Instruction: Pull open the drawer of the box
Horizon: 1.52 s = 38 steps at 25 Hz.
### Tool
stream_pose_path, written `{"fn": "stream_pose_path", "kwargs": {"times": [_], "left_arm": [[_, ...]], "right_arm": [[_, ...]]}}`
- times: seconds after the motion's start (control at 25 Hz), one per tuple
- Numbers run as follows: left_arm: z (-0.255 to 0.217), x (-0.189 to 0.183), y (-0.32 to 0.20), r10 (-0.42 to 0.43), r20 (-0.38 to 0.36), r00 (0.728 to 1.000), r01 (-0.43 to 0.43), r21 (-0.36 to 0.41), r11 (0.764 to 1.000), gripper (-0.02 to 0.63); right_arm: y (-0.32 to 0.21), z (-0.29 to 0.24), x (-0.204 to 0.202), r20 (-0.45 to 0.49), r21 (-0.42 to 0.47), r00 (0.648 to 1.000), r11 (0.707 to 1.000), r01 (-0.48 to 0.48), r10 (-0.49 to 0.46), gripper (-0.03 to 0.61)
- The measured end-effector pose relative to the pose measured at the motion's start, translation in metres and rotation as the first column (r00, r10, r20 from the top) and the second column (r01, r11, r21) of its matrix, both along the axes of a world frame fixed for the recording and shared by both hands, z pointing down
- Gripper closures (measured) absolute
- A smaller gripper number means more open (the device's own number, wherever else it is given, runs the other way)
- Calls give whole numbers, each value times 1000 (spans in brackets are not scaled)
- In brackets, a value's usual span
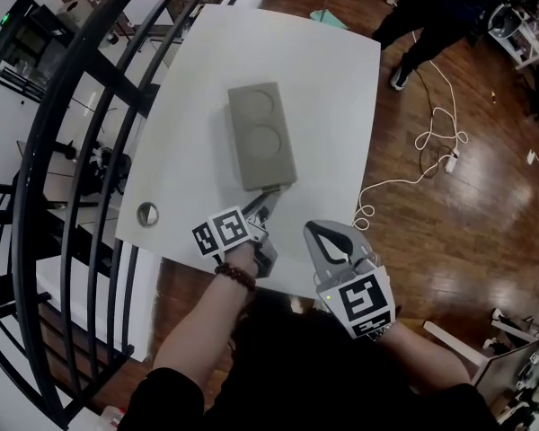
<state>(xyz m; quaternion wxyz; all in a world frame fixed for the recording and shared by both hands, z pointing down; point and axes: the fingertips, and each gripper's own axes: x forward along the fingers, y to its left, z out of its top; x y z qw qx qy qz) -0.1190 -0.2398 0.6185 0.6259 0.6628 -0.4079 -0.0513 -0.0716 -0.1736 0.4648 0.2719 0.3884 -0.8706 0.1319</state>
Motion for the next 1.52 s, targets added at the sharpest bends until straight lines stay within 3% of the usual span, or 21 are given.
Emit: {"fn": "stream_pose_path", "kwargs": {"times": [0.44,0.84,1.52], "left_arm": [[-6,5,-11,-23,-56,998,24,17,1000,514],[-5,4,-9,-28,-8,1000,28,21,999,531],[0,8,43,-47,19,999,47,-13,999,529]], "right_arm": [[-8,-1,9,2,-6,1000,1000,-9,9,588],[-3,-4,15,8,3,1000,1000,-10,10,588],[30,-13,26,33,34,999,999,22,-24,588]]}}
